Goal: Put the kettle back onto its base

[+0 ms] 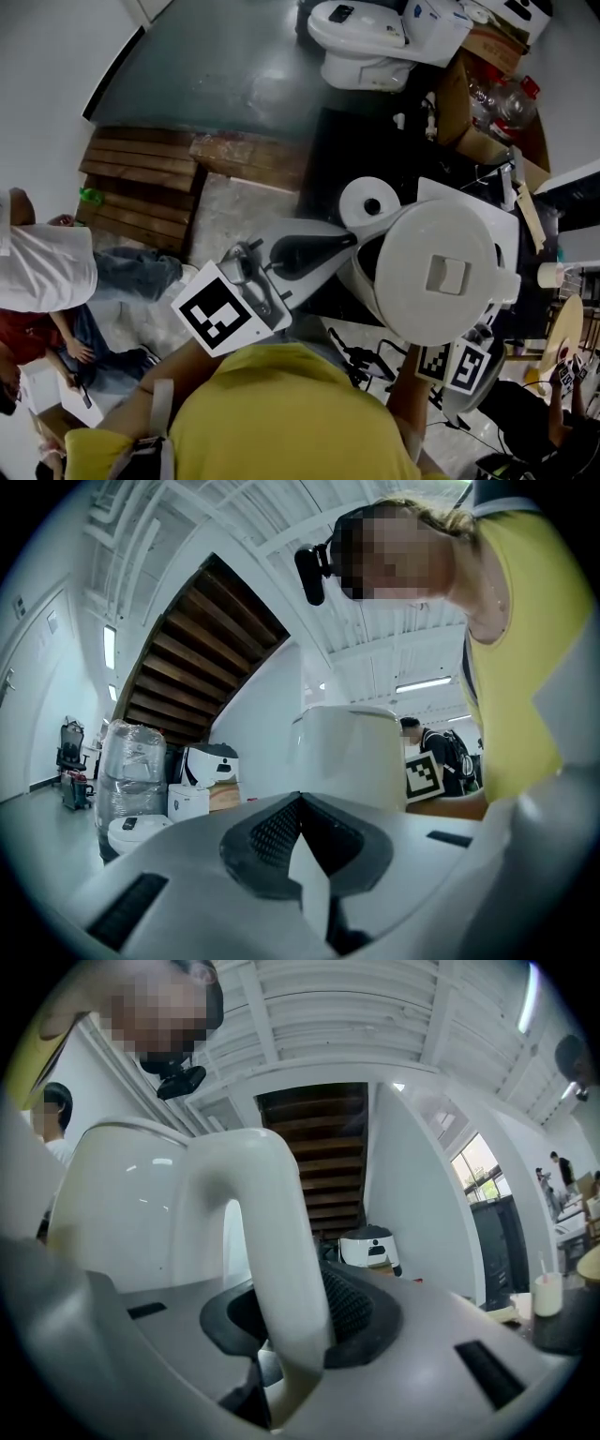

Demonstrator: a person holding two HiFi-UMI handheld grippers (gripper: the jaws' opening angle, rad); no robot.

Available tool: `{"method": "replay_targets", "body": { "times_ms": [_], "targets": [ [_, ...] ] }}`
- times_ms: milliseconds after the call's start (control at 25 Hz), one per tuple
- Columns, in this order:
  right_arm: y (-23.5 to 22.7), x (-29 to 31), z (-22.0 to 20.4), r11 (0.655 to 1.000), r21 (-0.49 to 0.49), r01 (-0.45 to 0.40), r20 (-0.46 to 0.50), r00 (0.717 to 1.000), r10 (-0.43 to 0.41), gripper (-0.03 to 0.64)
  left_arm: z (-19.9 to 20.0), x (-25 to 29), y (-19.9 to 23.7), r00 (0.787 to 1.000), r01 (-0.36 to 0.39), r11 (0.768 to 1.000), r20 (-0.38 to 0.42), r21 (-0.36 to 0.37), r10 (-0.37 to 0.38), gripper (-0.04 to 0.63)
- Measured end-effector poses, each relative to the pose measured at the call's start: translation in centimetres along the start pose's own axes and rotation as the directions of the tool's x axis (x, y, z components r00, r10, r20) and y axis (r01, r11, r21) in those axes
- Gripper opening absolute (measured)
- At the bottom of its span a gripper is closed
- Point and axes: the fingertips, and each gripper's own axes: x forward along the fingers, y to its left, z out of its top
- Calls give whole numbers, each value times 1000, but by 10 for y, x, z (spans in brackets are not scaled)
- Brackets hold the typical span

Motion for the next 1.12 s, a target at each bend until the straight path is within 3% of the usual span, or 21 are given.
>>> {"method": "replay_targets", "body": {
  "times_ms": [1120],
  "targets": [
    [-11, 75, -48, 999, 0, -39, 3, 999, 39, 117, -38, 46, 71, 996, -61, 998, -64, 1, 61, 9]
  ]
}}
